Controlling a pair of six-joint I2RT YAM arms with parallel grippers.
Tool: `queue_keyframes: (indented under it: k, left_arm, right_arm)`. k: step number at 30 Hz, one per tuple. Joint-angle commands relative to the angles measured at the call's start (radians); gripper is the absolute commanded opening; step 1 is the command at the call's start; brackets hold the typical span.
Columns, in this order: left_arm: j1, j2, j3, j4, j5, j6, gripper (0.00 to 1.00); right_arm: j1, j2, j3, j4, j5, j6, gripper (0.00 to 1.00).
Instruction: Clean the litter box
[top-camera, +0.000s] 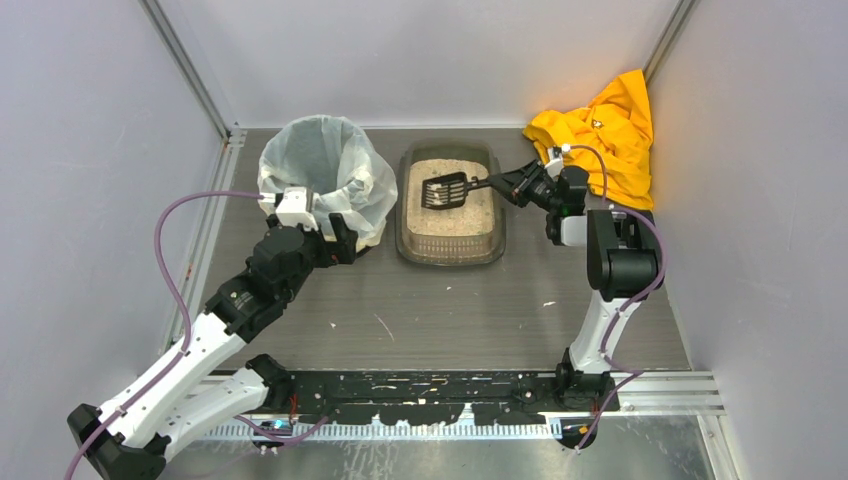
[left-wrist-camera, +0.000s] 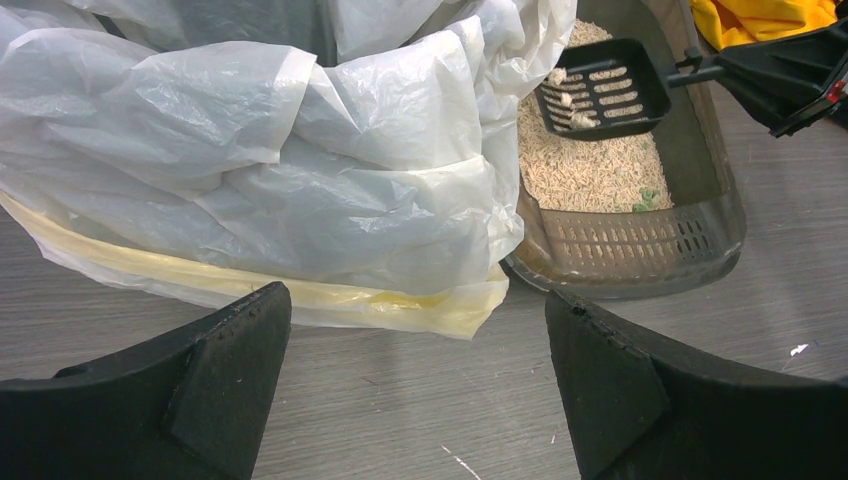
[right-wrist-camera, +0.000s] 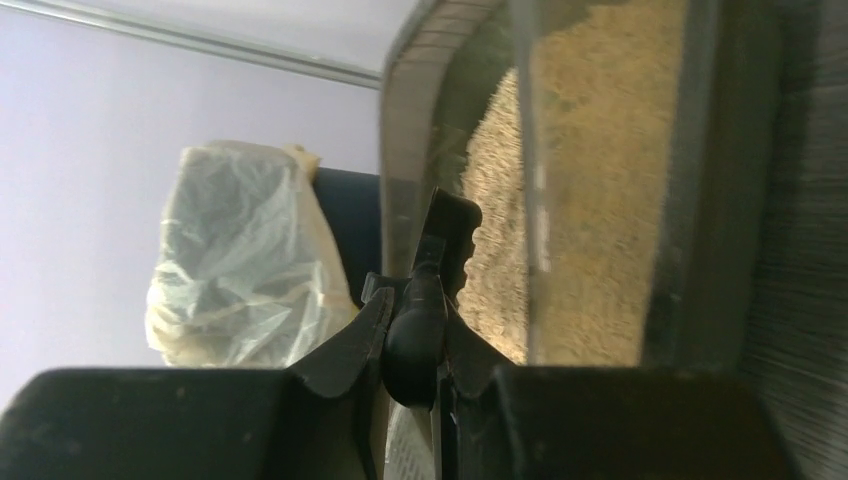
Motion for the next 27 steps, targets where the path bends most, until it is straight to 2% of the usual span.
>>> queue_keyframes:
  k: [1,3,7,13,18,23,27]
  left_arm:
    - [0.002,-0.019,-0.001,0.057,-0.008,0.01,0.97]
    - [0.002,-0.02,-0.003,0.063,-0.006,0.01,0.97]
    - [0.002,-0.018,0.0,0.056,-0.004,0.01,0.97]
    - [0.003,-0.021,-0.001,0.055,-0.005,0.011,0.97]
    - [0.003,-0.023,0.003,0.052,-0.002,0.011,0.97]
    - [0.003,-0.033,0.005,0.049,0.004,0.01,0.97]
    - [0.002,-0.043,0.007,0.042,0.001,0.007,0.97]
  right_arm:
    - [-0.011,-0.056,0.028,-0.105,0.005,-0.09,0.01]
    - [-0.025,-0.051,-0.016,0.032,0.033,-0.009,0.01]
    - [-0.023,-0.027,-0.005,0.071,0.002,0.01,0.01]
    - [-0.026,-0.006,-0.049,0.276,0.009,0.085,0.01]
    - [-0.035,0.015,-0.033,0.454,-0.006,0.239,0.01]
    - [-0.033,-0.031,0.041,0.428,-0.021,0.302,0.01]
    - [-0.027,-0.096,0.104,0.258,-0.031,0.255,0.01]
